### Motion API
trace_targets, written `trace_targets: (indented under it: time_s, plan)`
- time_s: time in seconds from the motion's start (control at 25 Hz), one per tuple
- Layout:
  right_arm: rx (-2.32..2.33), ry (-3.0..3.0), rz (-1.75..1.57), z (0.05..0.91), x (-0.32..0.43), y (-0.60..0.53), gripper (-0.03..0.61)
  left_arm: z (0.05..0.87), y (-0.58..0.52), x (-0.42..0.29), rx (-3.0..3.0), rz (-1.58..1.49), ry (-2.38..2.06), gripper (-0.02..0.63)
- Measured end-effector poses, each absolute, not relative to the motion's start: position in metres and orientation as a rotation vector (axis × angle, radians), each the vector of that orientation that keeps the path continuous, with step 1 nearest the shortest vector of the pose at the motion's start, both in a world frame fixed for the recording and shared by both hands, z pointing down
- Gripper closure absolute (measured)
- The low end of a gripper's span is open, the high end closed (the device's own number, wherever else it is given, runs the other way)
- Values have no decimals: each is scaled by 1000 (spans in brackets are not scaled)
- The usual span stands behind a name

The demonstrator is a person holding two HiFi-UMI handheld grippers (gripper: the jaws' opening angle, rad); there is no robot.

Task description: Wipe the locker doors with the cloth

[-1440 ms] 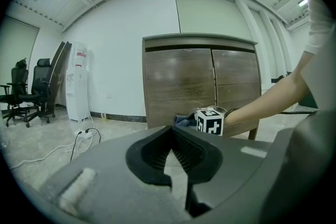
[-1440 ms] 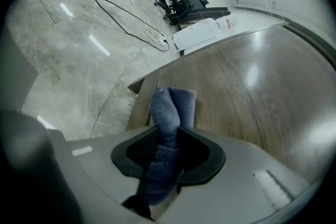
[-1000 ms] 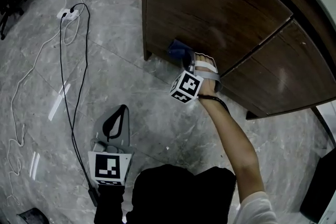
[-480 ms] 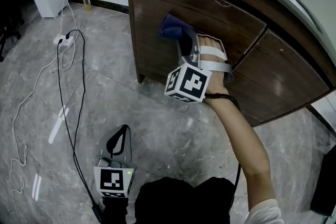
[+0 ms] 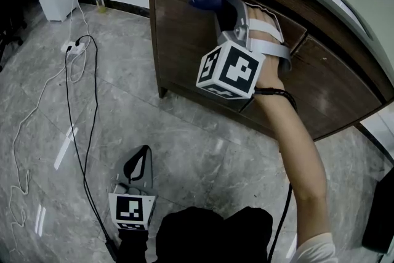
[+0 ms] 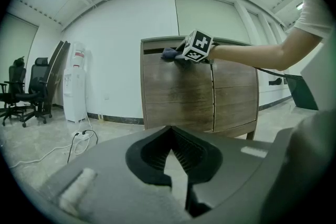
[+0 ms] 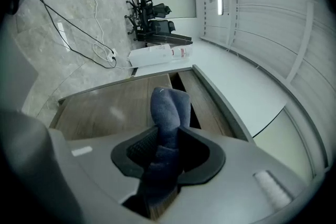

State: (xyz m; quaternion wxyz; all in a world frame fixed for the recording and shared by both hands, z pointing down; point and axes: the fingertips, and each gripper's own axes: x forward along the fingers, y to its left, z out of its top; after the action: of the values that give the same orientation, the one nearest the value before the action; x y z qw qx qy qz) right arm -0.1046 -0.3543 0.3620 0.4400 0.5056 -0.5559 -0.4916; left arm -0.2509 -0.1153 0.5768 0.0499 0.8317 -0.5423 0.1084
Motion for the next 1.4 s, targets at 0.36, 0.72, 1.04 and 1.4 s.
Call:
trace_targets:
  time_s: [0.36,0.72,1.04,1.4]
  plan:
    - [1207,-1399,-1179,410,-120,-363,460,581,-120,-273,2496,347,-1705,611]
    - [1054,-1439,-1066,536,-146,-372,460,591,-122,-288,2452,356,-1727,611]
    - [955,-1443,-905,653,-149,-376,460,615,-124,-296,2412,374,-1730,611]
    - [859,-1440,-786,739,-159,-379,460,627,-125,-309,2363,384,-1729,611]
